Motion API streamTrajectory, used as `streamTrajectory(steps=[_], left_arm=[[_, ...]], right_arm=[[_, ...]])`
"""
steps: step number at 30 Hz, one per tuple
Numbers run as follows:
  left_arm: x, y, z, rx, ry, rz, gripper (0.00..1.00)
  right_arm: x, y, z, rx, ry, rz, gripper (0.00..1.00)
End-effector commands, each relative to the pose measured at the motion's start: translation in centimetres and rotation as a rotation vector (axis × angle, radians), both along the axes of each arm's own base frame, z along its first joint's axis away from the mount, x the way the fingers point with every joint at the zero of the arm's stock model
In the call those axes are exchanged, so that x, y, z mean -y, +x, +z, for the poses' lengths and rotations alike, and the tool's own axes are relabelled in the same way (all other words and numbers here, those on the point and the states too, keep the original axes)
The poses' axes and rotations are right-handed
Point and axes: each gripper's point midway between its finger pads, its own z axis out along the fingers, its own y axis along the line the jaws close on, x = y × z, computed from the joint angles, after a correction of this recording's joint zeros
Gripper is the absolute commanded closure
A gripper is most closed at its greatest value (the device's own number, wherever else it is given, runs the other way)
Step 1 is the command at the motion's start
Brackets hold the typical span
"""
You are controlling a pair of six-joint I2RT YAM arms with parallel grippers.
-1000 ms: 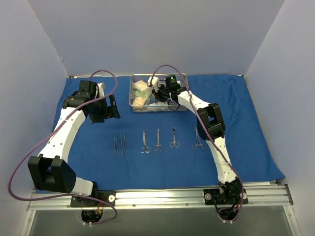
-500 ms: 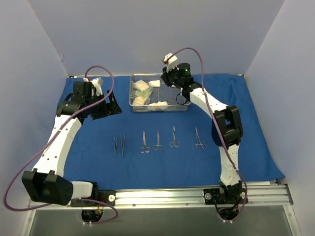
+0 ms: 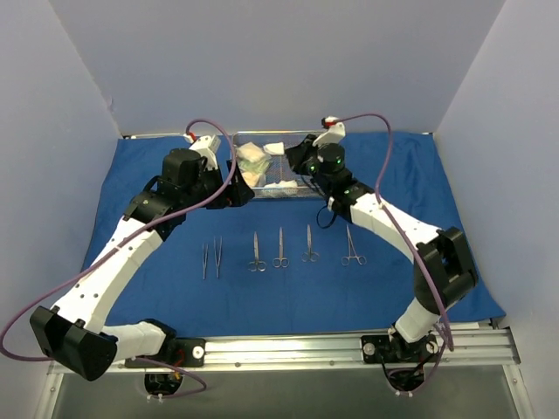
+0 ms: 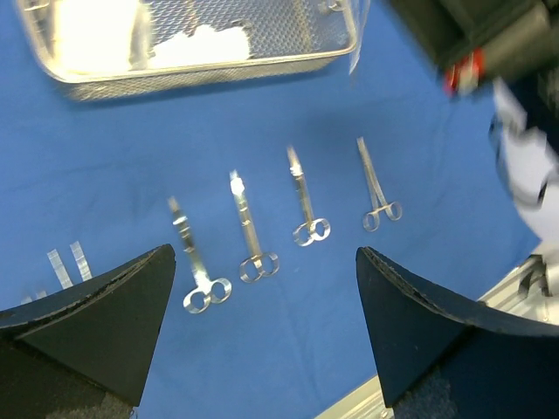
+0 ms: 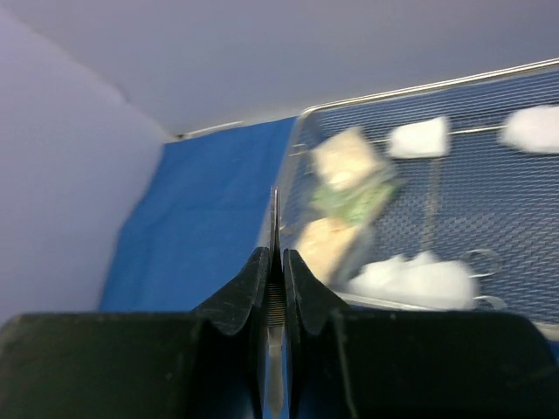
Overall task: Open and lay out the surgical kit
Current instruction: Place the medical item in the surgical kit.
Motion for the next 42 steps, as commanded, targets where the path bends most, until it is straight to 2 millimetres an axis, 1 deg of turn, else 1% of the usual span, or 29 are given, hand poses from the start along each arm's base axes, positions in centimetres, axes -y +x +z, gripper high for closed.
streamTrajectory(steps=[1,2,3,4,5,6,8,9,10,13,14,15,18,21,22,26,35,39,42], left_arm=[[2.9,0.5,2.9,0.112,-0.097,-0.008,0.06],[3.7,0.7,2.8,0.112,-0.104,-0.011,0.06],[4.2,0.5,2.7,0.111,-0.104,-0.014,0.06],[4.7,0.5,2.7,0.11,-0.102,-0.013,0.06],[5.5,0.3,2.5,0.11,-0.097,-0.014,0.06],[5.8,0.3,2.5,0.116,-0.091,-0.003,0.06],[6.8,-0.1,2.5,0.121,-0.089,-0.004,0.01],[7.0,-0.1,2.5,0.122,-0.09,0.001,0.0],[7.2,-0.3,2.5,0.121,-0.092,0.004,0.06],[7.9,-0.7,2.3,0.133,-0.084,0.014,0.12],[8.4,-1.0,2.2,0.133,-0.083,0.007,0.14],[8.4,-1.0,2.2,0.141,-0.075,0.021,0.15],[8.6,-1.0,2.2,0.154,-0.061,0.035,0.17],[8.6,-0.9,2.2,0.156,-0.057,0.046,0.23],[8.5,-0.8,2.2,0.156,-0.056,0.054,0.28],[8.5,-0.8,2.2,0.157,-0.057,0.068,0.38],[9.2,-0.6,3.1,0.194,-0.077,0.06,0.46],[9.2,-0.4,3.3,0.201,-0.078,0.062,0.53],[9.2,-0.3,3.2,0.203,-0.074,0.07,0.6]], right_arm=[[-0.4,-2.7,7.3,0.11,0.24,-0.064,1.0],[-0.8,-3.6,6.8,0.093,0.253,-0.068,1.0],[-0.8,-4.4,7.6,0.094,0.29,-0.067,1.0],[-1.0,-4.9,7.6,0.093,0.3,-0.065,1.0],[-1.5,-5.8,7.0,0.075,0.301,-0.058,1.0],[-1.3,-6.3,7.6,0.083,0.318,-0.068,1.0],[-1.9,-7.4,7.6,0.076,0.316,-0.058,1.0],[-1.8,-7.7,7.8,0.08,0.309,-0.065,1.0],[-1.9,-8.0,7.8,0.076,0.307,-0.066,1.0],[-2.4,-9.1,7.9,0.072,0.313,-0.05,1.0],[-2.5,-9.3,7.9,0.071,0.315,-0.047,1.0],[-2.8,-9.8,7.9,0.071,0.317,-0.037,1.0],[-2.9,-10.3,8.3,0.073,0.327,-0.031,1.0],[-3.0,-10.9,8.4,0.073,0.326,-0.026,1.0],[-3.1,-11.1,8.5,0.073,0.327,-0.022,1.0],[-3.0,-11.6,8.6,0.075,0.328,-0.018,1.0],[-3.3,-12.2,8.6,0.067,0.33,0.013,1.0],[-3.4,-12.3,8.6,0.065,0.328,0.021,1.0],[-3.6,-12.5,8.6,0.062,0.332,0.033,1.0]])
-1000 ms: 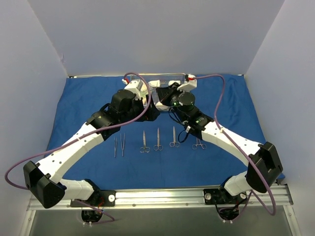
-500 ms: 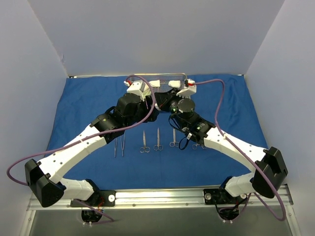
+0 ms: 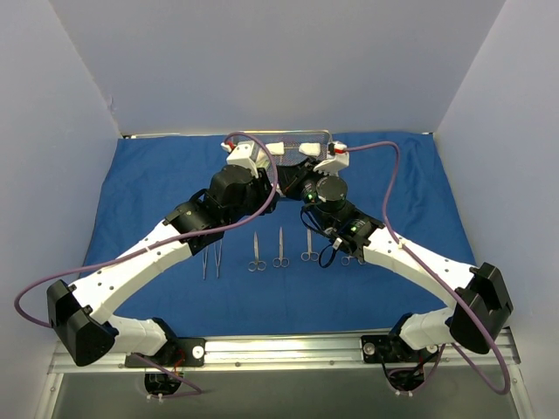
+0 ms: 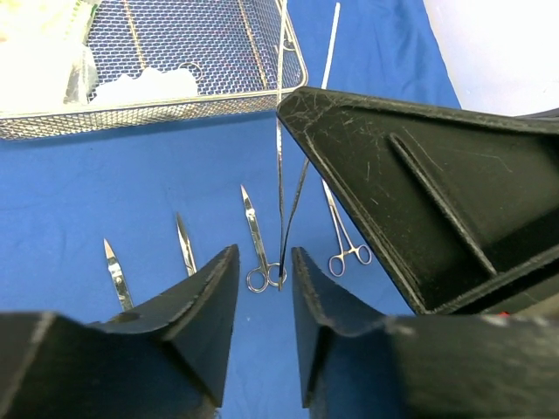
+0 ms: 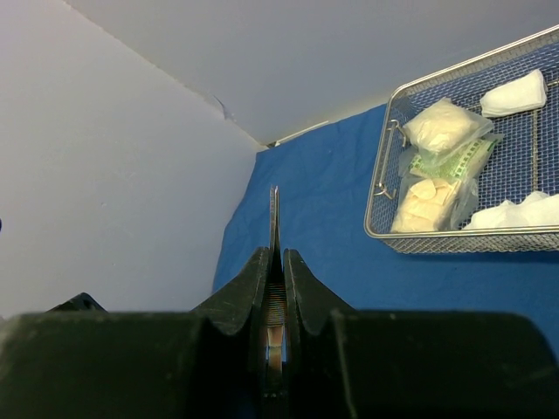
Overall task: Open and lay out the surgical kit
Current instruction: Place the medical item in the surgical kit.
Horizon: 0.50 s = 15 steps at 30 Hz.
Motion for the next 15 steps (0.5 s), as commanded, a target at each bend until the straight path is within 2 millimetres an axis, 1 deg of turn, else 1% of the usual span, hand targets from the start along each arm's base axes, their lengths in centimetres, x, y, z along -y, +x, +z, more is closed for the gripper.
streamTrajectory(steps=[1,6,13,15], left_arm=[[0.66,0.74,2.34,0.065,-0.049,0.012,0.62],[0.8,0.85,2.4,0.069,-0.05,0.013,0.63],[0.69,0.96,2.71,0.081,-0.06,0.022,0.68],[0.69,0.98,2.87,0.087,-0.062,0.021,0.73]], right_arm=[[0.1,-0.97,2.45,0.037,0.065,0.017,1.0],[-0.3,-1.23,1.99,0.026,0.061,0.035,1.0],[-0.54,-1.5,1.94,0.03,0.047,0.05,1.0],[-0.69,-1.55,1.75,0.027,0.038,0.056,1.0]])
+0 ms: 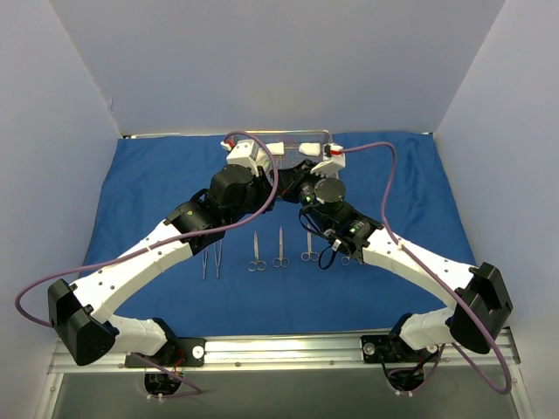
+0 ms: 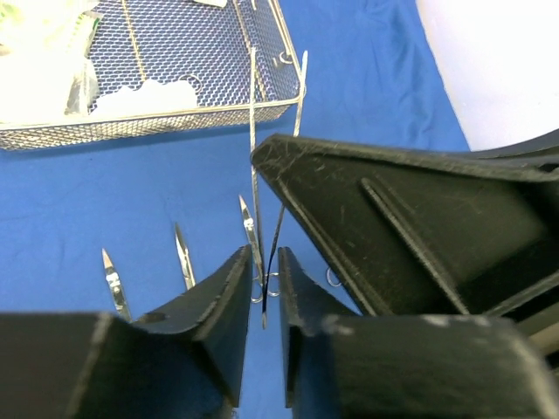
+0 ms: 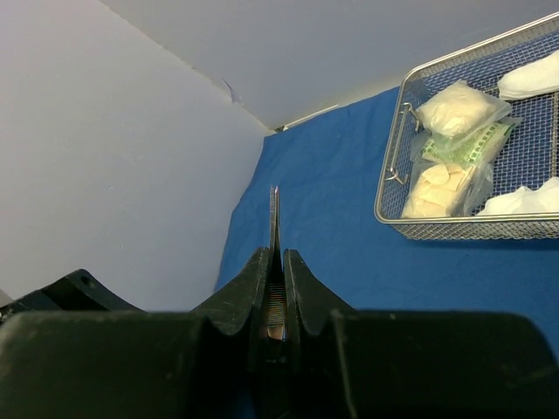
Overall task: Open and lay out the surgical kit
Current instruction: Place the medical item in the surgical kit.
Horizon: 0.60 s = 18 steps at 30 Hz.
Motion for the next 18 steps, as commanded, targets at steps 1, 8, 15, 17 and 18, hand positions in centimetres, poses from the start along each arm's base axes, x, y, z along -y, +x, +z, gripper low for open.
streamTrajectory(steps=[1,8,15,17,18], left_arm=[[0.5,0.6,2.7,0.069,-0.058,0.01,0.75],[0.2,0.6,2.2,0.057,-0.037,0.021,0.98],[-1.3,-0.3,-0.2,0.013,0.02,0.038,0.98],[-2.4,-0.6,-1.2,-0.006,0.05,0.07,0.98],[-3.1,-0.7,-2.3,-0.023,0.076,0.09,0.98]], right_arm=[[0.0,-0.9,2.0,0.039,0.035,0.021,1.0],[0.0,-0.8,1.7,0.037,0.011,0.015,1.0],[2.7,0.7,4.2,0.114,-0.057,-0.074,0.44],[4.2,1.3,5.6,0.14,-0.053,-0.098,0.34],[4.8,1.6,5.9,0.145,-0.054,-0.106,0.29]])
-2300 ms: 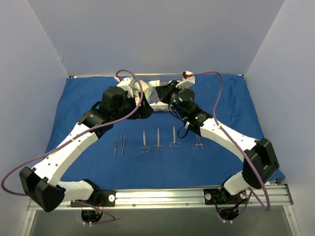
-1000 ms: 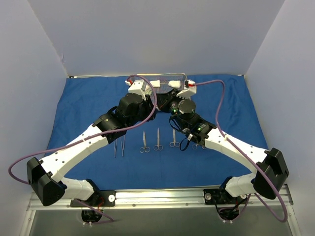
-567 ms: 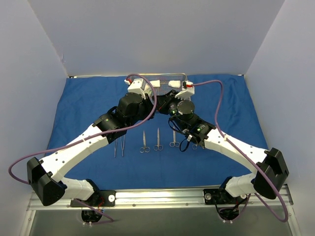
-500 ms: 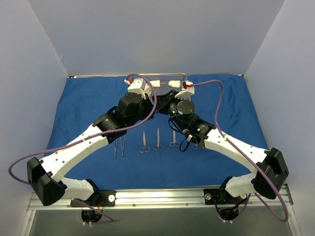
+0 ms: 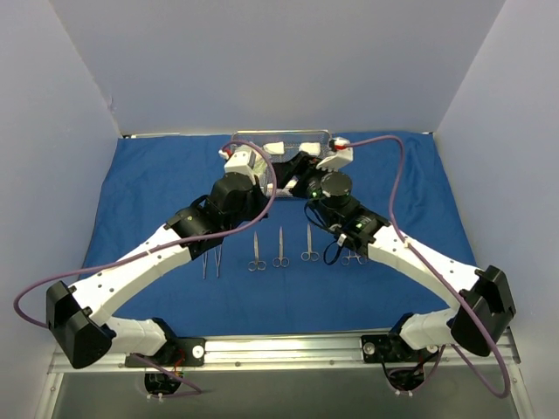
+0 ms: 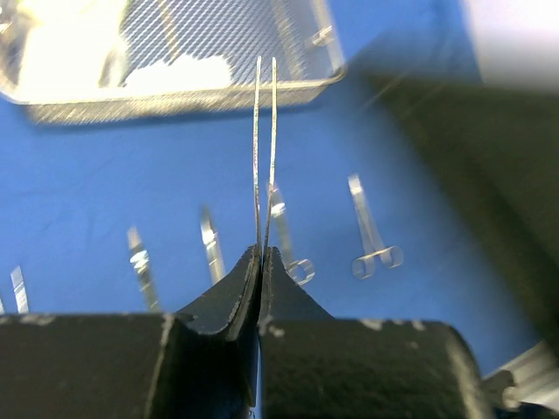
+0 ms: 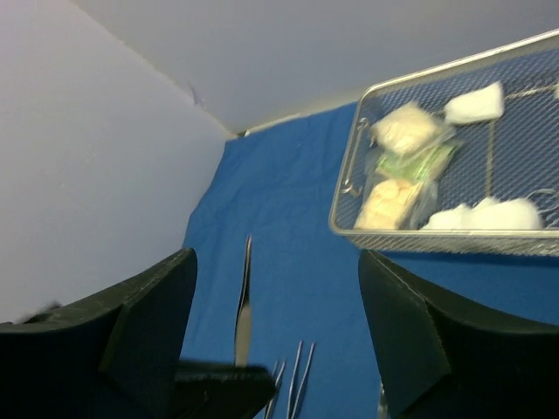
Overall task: Open and lay out the surgical kit
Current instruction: Place the medical item in the surgical kit.
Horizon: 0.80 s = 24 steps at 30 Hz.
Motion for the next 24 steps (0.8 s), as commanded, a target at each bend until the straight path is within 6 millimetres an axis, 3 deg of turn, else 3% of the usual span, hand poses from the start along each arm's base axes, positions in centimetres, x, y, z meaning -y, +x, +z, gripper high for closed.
streamTrajectory(steps=[1,3,8,9,10,11,13,15,19,24], left_arm=[[-2.9,-0.7,-1.5,-0.029,0.061,0.08,0.98],[-4.4,-0.9,-3.3,-0.065,0.113,0.11,0.98],[-10.4,-1.9,-8.2,-0.275,0.234,0.212,0.98],[-12.6,-1.4,-8.9,-0.312,0.248,0.276,0.98],[-14.2,-2.2,-10.3,-0.369,0.29,0.29,0.98],[-16.0,-2.1,-11.0,-0.403,0.301,0.335,0.98],[-18.0,-3.0,-12.5,-0.474,0.348,0.353,0.98],[-19.8,-3.6,-13.7,-0.527,0.372,0.394,0.98],[-20.6,-4.5,-15.7,-0.62,0.356,0.429,0.98],[-21.9,-6.4,-19.2,-0.754,0.397,0.488,0.98]], right_arm=[[3.8,0.9,6.8,0.135,0.055,-0.077,0.28],[5.7,1.4,6.9,0.138,0.049,-0.104,0.23],[10.2,1.6,5.8,0.137,-0.002,-0.214,0.23],[11.4,1.7,5.5,0.141,-0.017,-0.251,0.17],[12.6,1.8,4.3,0.128,-0.042,-0.297,0.15],[13.8,1.4,4.6,0.14,-0.067,-0.326,0.13],[16.5,1.5,3.9,0.123,-0.109,-0.419,0.03],[18.4,1.1,3.4,0.109,-0.168,-0.475,0.0],[21.9,1.3,2.6,0.073,-0.224,-0.569,0.0],[22.6,1.7,2.2,0.072,-0.216,-0.547,0.0]])
